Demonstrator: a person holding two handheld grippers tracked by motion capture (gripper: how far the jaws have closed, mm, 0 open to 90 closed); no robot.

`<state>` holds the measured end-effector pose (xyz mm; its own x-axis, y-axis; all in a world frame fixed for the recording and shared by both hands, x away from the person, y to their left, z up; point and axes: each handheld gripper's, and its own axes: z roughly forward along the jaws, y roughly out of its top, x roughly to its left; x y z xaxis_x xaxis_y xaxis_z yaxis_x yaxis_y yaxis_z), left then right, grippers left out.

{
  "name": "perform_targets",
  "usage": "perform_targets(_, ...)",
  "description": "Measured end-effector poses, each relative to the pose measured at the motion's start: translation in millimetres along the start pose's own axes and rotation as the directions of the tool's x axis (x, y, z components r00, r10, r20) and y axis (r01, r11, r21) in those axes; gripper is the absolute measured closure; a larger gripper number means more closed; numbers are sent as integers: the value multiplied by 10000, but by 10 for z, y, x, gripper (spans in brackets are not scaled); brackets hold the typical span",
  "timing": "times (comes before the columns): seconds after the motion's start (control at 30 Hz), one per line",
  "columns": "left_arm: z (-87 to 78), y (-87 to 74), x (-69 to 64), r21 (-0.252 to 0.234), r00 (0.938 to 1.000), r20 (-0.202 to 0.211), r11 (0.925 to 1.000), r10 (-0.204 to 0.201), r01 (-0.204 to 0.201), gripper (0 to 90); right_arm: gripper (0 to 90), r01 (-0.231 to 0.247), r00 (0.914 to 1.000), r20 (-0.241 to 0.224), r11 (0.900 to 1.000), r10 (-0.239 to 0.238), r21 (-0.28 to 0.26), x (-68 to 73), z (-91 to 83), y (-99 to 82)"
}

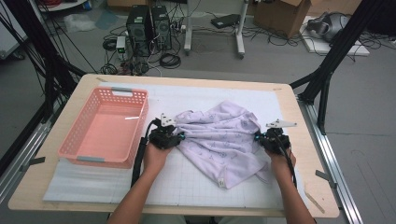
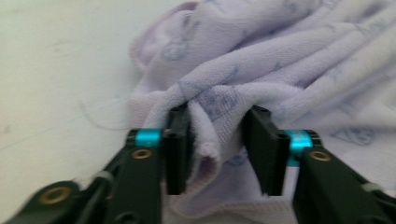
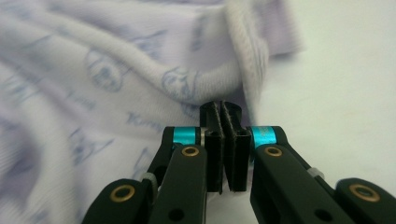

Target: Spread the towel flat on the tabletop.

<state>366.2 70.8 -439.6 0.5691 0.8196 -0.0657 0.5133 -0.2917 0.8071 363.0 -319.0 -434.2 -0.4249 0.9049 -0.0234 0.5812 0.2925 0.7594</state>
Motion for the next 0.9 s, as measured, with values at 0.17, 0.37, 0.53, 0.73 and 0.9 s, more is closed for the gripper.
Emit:
perform_targets(0.17,-89,26,-114,-143,9993,317,9997,220,-215,449,870,-704,9874,1376,9955,786,-632,-157,-16,29)
perform_targets(0.37,-328,-8,-245,-827,9961,667,9952,580,-524,442,708,-1099,9863,1093,9864,1234,-1218,-190,-265,-48)
perform_targets(0.53,-364,-94,-392,-880,9859,1535,9947,666,-535,502,676,-798,9944,584,9885,878,-1287,-156,-519,-216)
perform_targets(0.73,-173,-114,-722,-524,9609,2579,9946,1006,-901,481,648,-870,9957,241,9907,900,-1042,-106,-675,-443)
perform_targets(0.9,-19,-131,-1055,34,9406,3152,9910,1259,-1338,419,629,-871,9962,-43,9920,870,-911,-43,-730,-529)
